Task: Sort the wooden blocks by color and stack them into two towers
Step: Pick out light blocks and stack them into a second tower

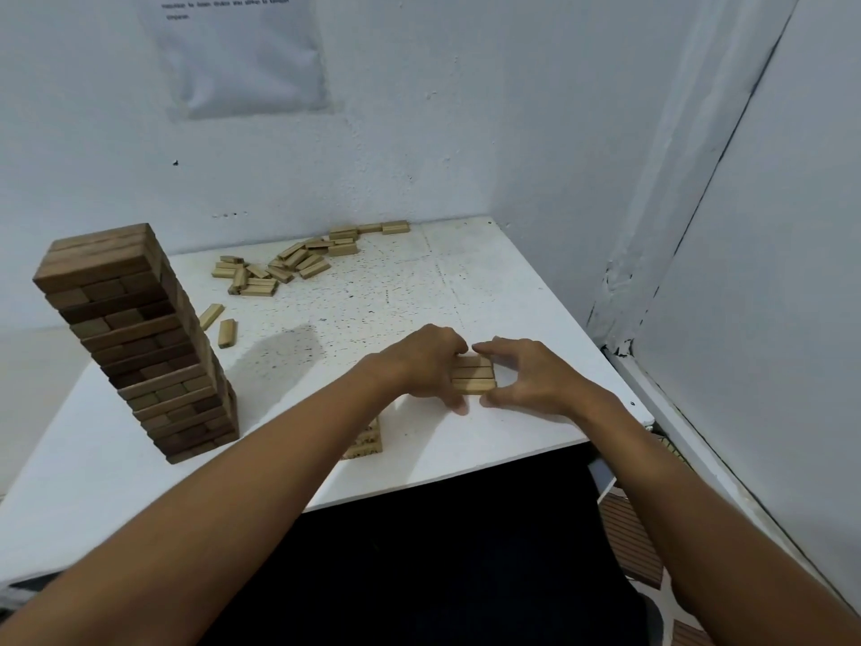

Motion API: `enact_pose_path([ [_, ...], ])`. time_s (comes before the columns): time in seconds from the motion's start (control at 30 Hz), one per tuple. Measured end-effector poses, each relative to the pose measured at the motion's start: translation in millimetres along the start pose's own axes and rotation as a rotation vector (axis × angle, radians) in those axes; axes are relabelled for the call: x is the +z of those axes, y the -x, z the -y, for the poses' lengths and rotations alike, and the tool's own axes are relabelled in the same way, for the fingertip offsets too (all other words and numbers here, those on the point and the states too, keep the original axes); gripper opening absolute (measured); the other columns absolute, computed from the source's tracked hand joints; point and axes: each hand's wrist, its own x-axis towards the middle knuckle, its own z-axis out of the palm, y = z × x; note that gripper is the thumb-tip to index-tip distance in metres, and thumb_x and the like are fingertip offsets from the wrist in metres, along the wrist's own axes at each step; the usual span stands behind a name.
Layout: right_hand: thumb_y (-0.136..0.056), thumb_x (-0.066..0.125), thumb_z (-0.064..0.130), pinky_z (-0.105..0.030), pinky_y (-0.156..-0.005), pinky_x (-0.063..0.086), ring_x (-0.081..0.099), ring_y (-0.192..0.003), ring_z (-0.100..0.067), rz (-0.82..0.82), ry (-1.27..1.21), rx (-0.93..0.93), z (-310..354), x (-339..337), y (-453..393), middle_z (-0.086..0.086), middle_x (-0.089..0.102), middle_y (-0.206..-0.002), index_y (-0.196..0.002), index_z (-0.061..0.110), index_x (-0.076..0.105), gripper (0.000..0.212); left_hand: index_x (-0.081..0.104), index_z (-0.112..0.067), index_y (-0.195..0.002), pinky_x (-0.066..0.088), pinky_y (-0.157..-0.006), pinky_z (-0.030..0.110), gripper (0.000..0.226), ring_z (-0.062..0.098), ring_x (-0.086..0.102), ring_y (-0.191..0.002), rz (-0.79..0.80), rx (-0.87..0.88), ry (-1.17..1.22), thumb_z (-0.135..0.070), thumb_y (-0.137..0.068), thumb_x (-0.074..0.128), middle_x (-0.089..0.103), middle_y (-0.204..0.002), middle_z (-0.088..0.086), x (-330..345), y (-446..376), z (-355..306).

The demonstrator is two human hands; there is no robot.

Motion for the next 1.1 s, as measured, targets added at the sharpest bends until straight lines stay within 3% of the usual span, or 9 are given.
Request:
enact_pose_path([
  [0.2,-0.071,0.083,0.021,-0.019,-0.102,0.030,0.045,-0.131,-0.009,-0.042,-0.016,0.027,-5.1,1.6,-0.7,0.005,0.054,-0.140,-0.138,0.019,0.053,0.073,0.066,-0.012,-0.120,0.049,-0.086,0.032,0.061,0.020,0.057,-0.100,-0.058,0.022,0.052,-0.036,-0.068,0.085,0.064,-0.110,0.005,1.9,-2.5,4.8],
  [0.57,-0.069,0.082,0.018,-0.019,-0.101,0.041,0.056,-0.115,-0.002,-0.128,-0.063,-0.022,0.2,5.2,4.8,0.008,0.064,-0.125,-0.128,0.017,0.062,0.063,0.073,-0.014,-0.108,0.052,-0.085,0.040,0.048,0.020,0.063,-0.092,-0.081,0.077,0.062,-0.034,-0.066,0.086,0.071,-0.098,0.003,-0.7,-4.3,9.6],
  [0.7,-0.069,0.081,0.011,-0.021,-0.094,0.048,0.061,-0.104,0.001,-0.173,-0.099,-0.077,10.8,2.6,4.4,0.011,0.067,-0.110,-0.120,0.016,0.067,0.054,0.073,-0.013,-0.106,0.052,-0.084,0.038,0.046,0.019,0.062,-0.094,-0.124,0.099,0.083,-0.032,-0.066,0.086,0.070,-0.099,0.003,-13.2,2.4,11.2],
  [0.83,-0.069,0.082,0.008,-0.016,-0.092,0.048,0.062,-0.098,0.003,-0.174,-0.096,-0.190,36.0,-3.7,-2.8,0.011,0.067,-0.104,-0.118,0.011,0.068,0.051,0.073,-0.014,-0.107,0.050,-0.078,0.024,0.045,0.010,0.061,-0.091,-0.209,0.105,0.133,-0.027,-0.066,0.086,0.071,-0.100,-0.001,-31.6,22.0,25.9],
  [1.1,-0.068,0.083,0.009,-0.014,-0.089,0.048,0.061,-0.096,-0.002,-0.061,-0.116,-0.364,95.3,19.7,-15.0,0.007,0.069,-0.101,-0.111,0.013,0.068,0.046,0.070,-0.018,-0.108,0.054,-0.076,0.030,0.054,0.004,0.061,-0.092,-0.345,0.009,0.381,-0.028,-0.057,0.083,0.069,-0.097,-0.013,-37.3,92.2,69.4],
])
